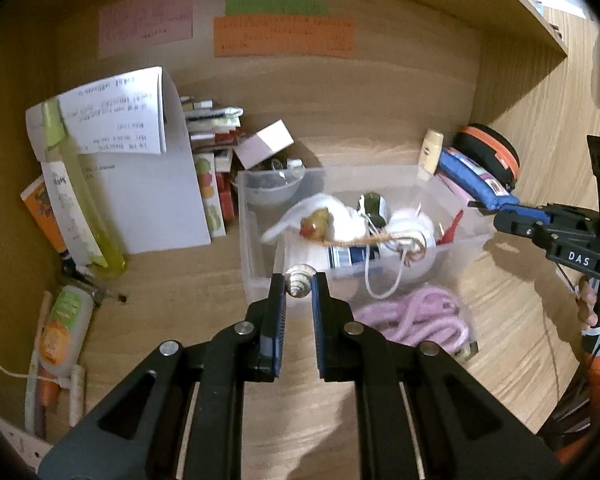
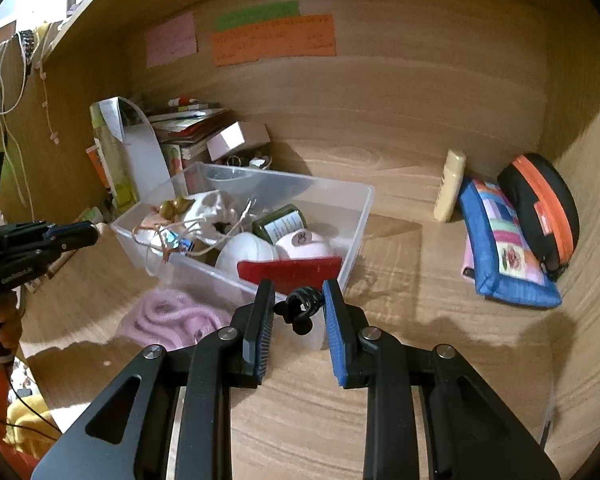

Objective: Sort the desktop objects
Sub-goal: 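Carry the seashell and black clip over the clear box with both grippers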

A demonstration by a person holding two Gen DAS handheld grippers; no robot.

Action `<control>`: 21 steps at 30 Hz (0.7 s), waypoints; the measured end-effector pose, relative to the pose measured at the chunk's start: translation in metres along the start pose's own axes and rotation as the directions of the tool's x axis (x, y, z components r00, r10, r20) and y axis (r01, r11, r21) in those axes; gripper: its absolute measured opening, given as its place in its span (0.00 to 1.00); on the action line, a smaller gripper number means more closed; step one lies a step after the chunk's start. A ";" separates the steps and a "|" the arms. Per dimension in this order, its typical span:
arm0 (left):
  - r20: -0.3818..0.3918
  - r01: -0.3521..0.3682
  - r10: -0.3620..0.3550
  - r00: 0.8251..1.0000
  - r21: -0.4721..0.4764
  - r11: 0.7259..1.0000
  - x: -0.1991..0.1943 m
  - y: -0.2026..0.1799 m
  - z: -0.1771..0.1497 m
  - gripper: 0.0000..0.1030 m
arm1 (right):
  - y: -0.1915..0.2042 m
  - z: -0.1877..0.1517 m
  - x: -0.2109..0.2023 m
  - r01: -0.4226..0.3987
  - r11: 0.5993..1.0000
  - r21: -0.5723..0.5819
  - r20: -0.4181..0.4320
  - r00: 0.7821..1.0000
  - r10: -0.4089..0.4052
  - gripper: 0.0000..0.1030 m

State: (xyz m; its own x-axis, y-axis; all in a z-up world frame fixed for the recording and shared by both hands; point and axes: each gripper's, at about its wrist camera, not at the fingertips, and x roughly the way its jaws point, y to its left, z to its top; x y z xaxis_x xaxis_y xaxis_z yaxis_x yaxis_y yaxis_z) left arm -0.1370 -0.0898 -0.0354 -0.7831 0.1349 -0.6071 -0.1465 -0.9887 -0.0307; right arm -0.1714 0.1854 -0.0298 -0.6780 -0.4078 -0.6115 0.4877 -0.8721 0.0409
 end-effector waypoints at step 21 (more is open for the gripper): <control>-0.034 -0.041 0.041 0.999 -0.003 0.999 0.042 0.008 0.006 0.17 | 0.002 0.005 0.048 0.019 0.999 -0.029 -0.060 0.998 -0.020 0.25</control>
State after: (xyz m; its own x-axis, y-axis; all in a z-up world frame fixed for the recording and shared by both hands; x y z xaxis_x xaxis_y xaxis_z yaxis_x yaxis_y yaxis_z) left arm -0.1747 -0.0915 -0.0564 -0.7675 0.0916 -0.6344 -0.1123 -0.9936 -0.0076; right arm -0.2064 0.1628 -0.0550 -0.6537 -0.3731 -0.6584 0.4907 -0.8713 0.0065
